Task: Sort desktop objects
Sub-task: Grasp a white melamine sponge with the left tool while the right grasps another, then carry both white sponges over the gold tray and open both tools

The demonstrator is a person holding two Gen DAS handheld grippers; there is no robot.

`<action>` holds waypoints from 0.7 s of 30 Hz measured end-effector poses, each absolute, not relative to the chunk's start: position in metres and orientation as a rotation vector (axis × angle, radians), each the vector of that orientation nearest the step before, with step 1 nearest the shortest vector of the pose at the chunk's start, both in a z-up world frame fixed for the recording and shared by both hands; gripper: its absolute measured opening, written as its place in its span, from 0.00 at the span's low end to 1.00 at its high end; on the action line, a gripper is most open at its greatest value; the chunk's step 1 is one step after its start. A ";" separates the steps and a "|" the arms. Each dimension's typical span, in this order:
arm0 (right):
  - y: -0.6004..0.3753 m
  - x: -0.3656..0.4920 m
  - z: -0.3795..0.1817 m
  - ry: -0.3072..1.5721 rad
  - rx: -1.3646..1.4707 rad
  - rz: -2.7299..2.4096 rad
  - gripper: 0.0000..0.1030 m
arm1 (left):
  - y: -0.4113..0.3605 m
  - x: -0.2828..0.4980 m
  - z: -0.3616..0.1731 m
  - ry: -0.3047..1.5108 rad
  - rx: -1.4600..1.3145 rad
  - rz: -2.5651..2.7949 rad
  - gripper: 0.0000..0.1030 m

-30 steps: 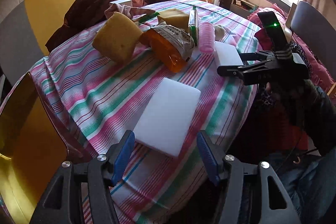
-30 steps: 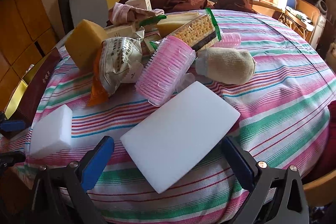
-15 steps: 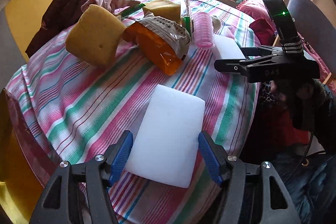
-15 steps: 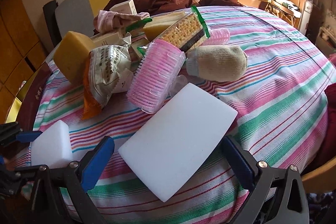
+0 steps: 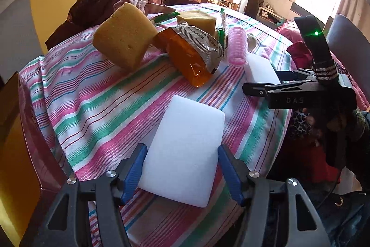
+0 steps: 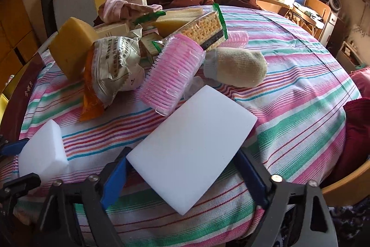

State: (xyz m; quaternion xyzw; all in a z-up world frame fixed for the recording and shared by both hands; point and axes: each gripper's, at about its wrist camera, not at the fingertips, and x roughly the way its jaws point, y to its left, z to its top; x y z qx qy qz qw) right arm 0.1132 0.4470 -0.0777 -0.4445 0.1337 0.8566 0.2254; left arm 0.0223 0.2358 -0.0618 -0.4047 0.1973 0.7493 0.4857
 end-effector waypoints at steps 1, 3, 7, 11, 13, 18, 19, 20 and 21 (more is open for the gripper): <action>0.447 0.115 -0.076 0.364 -1.229 2.368 0.80 | 0.235 0.023 -0.062 0.468 -0.984 1.836 0.62; 0.446 0.119 -0.075 0.351 -1.237 2.380 0.77 | 0.233 0.023 -0.062 0.440 -0.986 1.860 0.60; 0.441 0.128 -0.074 0.321 -1.254 2.402 0.76 | 0.228 0.025 -0.061 0.386 -0.984 1.908 0.59; 0.438 0.140 -0.073 0.311 -1.265 2.409 0.75 | 0.222 0.030 -0.057 0.316 -0.979 1.903 0.59; 0.439 0.149 -0.071 0.315 -1.253 2.409 0.75 | 0.220 0.031 -0.053 0.280 -0.973 1.904 0.59; 0.444 0.166 -0.059 0.388 -1.161 2.468 0.74 | 0.211 0.027 -0.043 0.168 -0.971 1.910 0.59; 0.445 0.169 -0.056 0.426 -1.139 2.510 0.74 | 0.209 0.026 -0.042 0.154 -0.971 1.909 0.59; 0.446 0.171 -0.053 0.465 -1.116 2.552 0.74 | 0.208 0.025 -0.041 0.141 -0.971 1.909 0.59; 0.446 0.172 -0.049 0.499 -1.094 2.598 0.74 | 0.207 0.025 -0.039 0.133 -0.969 1.911 0.59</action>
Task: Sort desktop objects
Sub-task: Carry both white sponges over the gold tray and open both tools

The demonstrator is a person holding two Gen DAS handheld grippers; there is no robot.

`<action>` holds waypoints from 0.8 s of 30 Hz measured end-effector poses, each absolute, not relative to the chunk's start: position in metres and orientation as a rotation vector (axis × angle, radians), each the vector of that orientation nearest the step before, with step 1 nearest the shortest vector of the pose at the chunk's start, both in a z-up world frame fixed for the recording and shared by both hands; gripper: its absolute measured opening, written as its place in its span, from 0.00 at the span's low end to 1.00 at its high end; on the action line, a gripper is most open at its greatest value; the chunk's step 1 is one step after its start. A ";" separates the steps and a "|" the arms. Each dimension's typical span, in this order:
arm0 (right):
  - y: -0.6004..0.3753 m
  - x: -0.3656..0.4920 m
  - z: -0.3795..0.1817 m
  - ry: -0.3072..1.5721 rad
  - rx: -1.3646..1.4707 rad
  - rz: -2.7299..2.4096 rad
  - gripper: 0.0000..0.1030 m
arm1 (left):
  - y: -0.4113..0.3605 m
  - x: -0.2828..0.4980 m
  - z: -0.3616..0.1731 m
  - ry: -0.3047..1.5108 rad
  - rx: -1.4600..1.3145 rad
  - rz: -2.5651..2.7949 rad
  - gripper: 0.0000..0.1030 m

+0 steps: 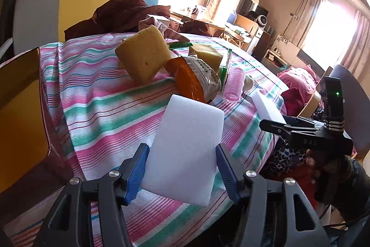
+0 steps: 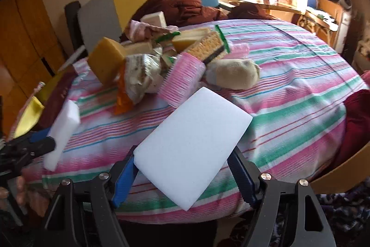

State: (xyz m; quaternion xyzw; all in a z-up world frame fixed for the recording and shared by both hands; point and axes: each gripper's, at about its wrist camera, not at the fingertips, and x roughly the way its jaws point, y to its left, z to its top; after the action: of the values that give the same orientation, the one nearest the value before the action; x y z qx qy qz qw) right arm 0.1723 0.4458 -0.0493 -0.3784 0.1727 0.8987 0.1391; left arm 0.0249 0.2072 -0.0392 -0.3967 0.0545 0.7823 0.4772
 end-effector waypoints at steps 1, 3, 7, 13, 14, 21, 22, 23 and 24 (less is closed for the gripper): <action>0.443 0.174 -0.045 0.488 -1.072 2.633 0.74 | 0.206 0.025 -0.038 0.127 -0.969 1.911 0.59; 0.428 0.176 -0.037 0.408 -1.041 2.697 0.74 | 0.203 0.024 -0.035 0.108 -0.967 1.919 0.59; 0.401 0.165 -0.029 0.266 -1.053 2.778 0.75 | 0.189 0.022 -0.024 0.061 -0.948 1.957 0.59; 0.365 0.124 -0.023 0.126 -1.079 2.889 0.76 | 0.149 0.017 -0.005 0.002 -0.918 2.084 0.59; 0.358 0.116 -0.020 0.105 -1.081 2.917 0.77 | 0.140 0.015 -0.002 -0.009 -0.917 2.109 0.59; 0.300 0.050 -0.006 -0.035 -1.163 3.065 0.78 | 0.066 -0.021 0.001 -0.105 -0.995 2.338 0.59; 0.291 0.041 -0.004 -0.054 -1.173 3.084 0.78 | 0.055 -0.028 0.001 -0.121 -1.014 2.369 0.59; 0.282 0.031 0.000 -0.070 -1.180 3.107 0.78 | 0.046 -0.036 0.000 -0.131 -1.037 2.394 0.59; 0.274 0.021 0.003 -0.084 -1.193 3.130 0.79 | 0.037 -0.044 -0.001 -0.136 -1.058 2.416 0.59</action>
State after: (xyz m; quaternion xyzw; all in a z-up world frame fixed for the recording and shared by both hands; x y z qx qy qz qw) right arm 0.0209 0.2736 0.0031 -0.3541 -0.0249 0.9290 -0.1044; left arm -0.0435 0.0369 -0.0007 -0.3882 -0.0498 0.8863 0.2474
